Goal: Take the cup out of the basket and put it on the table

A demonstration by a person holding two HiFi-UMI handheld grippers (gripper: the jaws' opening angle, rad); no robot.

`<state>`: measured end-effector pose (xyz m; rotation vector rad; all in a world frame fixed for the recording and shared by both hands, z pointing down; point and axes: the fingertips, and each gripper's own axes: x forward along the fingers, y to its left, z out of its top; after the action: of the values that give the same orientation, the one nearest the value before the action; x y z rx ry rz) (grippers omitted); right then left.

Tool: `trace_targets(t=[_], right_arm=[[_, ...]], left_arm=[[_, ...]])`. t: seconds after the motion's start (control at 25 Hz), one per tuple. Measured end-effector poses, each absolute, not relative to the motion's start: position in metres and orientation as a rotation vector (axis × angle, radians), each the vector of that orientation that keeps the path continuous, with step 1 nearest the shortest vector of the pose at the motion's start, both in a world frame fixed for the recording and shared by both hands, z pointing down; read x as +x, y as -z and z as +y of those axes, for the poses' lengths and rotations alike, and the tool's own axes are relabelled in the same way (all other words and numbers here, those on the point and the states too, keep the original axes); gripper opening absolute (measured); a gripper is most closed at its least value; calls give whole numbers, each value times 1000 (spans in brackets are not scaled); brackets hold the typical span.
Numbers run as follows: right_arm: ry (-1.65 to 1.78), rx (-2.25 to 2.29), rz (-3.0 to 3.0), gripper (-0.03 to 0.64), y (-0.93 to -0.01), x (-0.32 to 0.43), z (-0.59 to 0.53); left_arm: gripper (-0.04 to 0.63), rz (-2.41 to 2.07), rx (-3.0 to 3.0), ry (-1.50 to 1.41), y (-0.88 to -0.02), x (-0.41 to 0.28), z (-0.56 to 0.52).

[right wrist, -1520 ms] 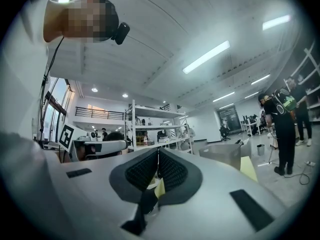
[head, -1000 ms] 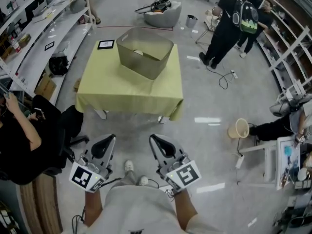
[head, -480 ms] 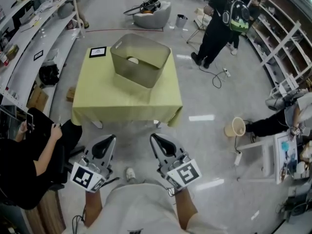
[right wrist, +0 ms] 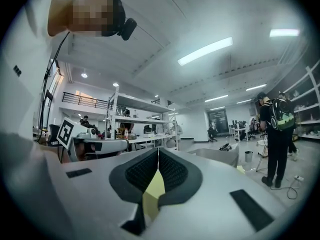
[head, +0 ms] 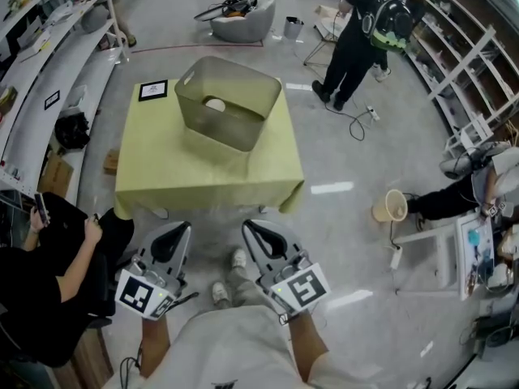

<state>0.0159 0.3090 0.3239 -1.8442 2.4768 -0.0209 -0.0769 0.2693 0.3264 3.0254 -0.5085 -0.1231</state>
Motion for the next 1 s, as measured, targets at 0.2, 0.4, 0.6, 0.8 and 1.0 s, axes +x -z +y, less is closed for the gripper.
trace_targets(t=[0.2, 0.4, 0.6, 0.8, 1.0], right_arm=[[22, -1808, 2487, 11, -327, 37, 272], [54, -1771, 2493, 11, -331, 65, 239], [54, -1737, 2512, 11, -330, 96, 212], [47, -1695, 2538, 11, -330, 113, 189], [53, -1675, 2542, 11, -333, 126, 169]], left_arm=[[0, -540, 3021, 107, -333, -55, 237], [0, -577, 3015, 96, -335, -30, 205], [0, -620, 3013, 84, -333, 1, 179], [0, -664, 3013, 70, -332, 18, 159], [0, -682, 3021, 67, -331, 31, 142]])
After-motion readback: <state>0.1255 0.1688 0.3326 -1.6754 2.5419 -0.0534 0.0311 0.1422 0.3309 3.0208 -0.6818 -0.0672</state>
